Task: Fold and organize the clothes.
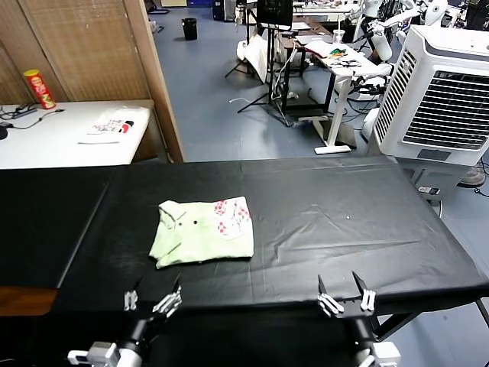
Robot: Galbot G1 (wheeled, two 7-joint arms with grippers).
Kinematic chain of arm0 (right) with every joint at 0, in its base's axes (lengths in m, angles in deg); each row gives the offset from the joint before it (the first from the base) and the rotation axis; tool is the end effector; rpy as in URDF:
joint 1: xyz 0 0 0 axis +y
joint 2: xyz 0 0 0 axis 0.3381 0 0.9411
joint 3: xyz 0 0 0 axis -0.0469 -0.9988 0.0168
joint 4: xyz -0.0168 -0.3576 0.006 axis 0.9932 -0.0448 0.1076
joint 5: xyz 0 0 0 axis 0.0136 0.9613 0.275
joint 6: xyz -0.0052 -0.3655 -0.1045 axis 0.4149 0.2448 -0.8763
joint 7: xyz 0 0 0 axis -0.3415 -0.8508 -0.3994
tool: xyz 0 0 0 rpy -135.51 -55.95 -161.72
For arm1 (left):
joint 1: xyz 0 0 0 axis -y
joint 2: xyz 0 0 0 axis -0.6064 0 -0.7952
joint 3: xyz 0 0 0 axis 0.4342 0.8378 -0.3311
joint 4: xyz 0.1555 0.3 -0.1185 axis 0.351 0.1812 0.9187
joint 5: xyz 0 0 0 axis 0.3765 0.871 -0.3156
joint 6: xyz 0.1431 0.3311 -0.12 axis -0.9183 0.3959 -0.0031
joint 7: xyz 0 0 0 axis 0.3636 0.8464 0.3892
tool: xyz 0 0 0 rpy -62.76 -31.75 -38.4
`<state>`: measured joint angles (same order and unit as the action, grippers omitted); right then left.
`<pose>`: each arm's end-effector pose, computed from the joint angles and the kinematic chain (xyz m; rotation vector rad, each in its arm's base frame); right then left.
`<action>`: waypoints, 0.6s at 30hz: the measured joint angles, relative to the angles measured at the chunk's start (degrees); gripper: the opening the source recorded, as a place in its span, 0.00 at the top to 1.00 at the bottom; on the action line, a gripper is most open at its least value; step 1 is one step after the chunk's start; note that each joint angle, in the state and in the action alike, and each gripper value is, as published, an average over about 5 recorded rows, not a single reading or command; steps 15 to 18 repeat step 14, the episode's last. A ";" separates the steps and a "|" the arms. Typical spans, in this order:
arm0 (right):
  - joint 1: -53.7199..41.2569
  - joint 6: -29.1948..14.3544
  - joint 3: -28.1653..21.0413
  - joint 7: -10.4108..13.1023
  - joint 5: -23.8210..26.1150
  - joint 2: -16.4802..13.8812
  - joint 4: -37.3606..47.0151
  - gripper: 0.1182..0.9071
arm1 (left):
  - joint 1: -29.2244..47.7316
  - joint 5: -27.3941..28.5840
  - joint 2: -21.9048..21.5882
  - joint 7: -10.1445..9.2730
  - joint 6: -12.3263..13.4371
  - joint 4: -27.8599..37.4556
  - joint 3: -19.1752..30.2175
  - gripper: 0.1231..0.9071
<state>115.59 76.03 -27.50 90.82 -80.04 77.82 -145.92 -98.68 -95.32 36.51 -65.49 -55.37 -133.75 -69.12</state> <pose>0.1244 -0.0232 -0.2929 0.0405 -2.8903 0.1026 0.1235 0.0328 -0.2863 -0.0981 -2.8618 0.0944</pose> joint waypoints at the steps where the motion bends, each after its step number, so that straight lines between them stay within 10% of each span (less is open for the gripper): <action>1: 0.88 0.41 0.27 0.17 -0.11 0.09 -0.83 0.14 | -0.36 -0.41 0.06 -0.07 -0.40 -0.49 -0.17 0.14; 18: 4.54 5.56 -1.41 4.74 -2.02 1.67 -6.86 0.14 | -2.76 -3.28 0.02 -0.45 -4.12 -4.48 -2.64 0.14</action>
